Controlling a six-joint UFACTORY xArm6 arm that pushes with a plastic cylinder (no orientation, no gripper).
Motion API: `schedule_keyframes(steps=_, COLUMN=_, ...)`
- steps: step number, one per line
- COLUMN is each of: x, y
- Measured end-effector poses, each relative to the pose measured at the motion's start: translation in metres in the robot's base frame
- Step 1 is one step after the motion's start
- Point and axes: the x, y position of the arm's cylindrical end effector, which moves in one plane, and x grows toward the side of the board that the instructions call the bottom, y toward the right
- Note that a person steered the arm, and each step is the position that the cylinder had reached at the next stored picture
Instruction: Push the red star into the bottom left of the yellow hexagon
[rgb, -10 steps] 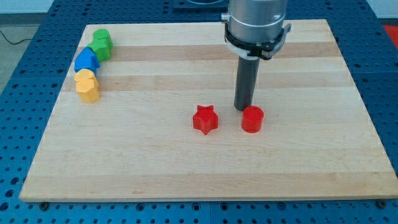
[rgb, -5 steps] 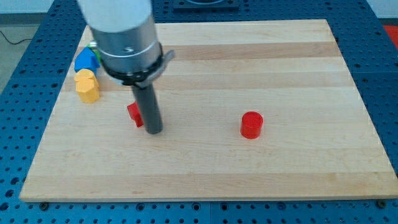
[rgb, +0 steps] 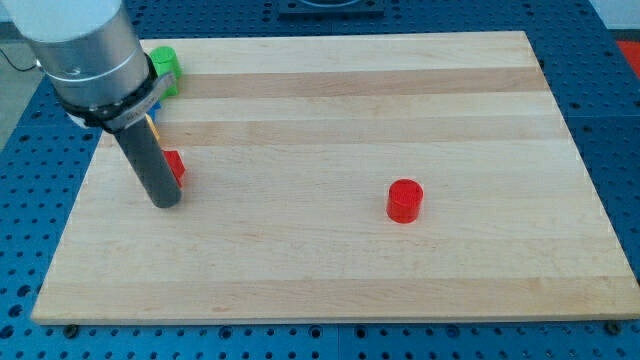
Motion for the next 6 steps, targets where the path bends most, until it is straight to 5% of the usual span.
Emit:
schedule_keyframes(steps=2, x=-0.02, y=0.074)
schedule_keyframes(steps=6, x=-0.053, y=-0.04)
